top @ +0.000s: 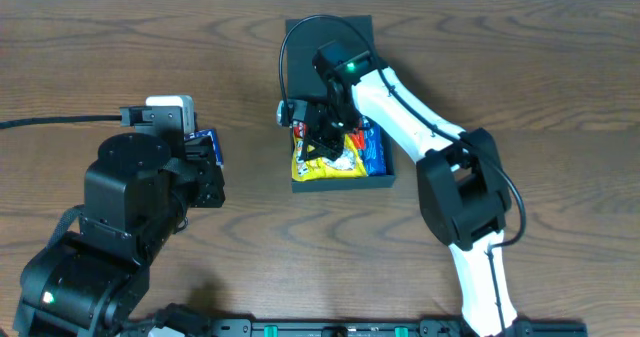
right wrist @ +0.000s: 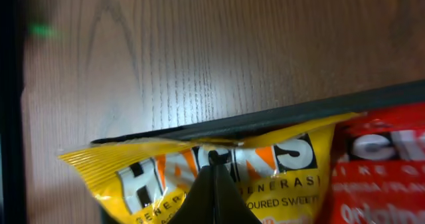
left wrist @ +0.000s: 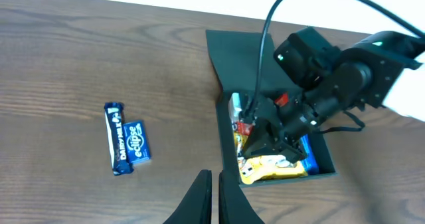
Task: Pack container
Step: 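Press the yellow bag down into the box with the right gripper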
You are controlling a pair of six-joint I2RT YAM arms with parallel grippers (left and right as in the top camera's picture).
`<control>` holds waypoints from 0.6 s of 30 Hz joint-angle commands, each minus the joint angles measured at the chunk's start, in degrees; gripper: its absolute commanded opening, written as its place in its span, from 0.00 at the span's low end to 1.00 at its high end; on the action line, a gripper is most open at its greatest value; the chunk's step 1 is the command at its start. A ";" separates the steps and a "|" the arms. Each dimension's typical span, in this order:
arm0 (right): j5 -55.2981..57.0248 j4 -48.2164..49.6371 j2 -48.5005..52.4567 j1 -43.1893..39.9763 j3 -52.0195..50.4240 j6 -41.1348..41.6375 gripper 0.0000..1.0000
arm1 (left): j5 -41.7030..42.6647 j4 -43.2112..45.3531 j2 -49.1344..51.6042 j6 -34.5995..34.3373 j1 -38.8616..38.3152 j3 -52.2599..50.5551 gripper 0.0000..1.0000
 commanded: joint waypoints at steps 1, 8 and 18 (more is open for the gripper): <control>0.90 -0.15 3.89 0.59 0.00 2.10 0.02 | -1.01 -0.70 0.00 1.27 0.17 0.44 0.07; 0.90 0.26 3.06 0.46 0.07 3.56 0.01 | -0.98 -1.25 0.00 1.25 0.17 0.44 0.07; 0.42 -0.35 -8.70 0.42 0.07 4.83 0.01 | -0.98 -1.20 0.00 1.25 0.17 0.44 0.06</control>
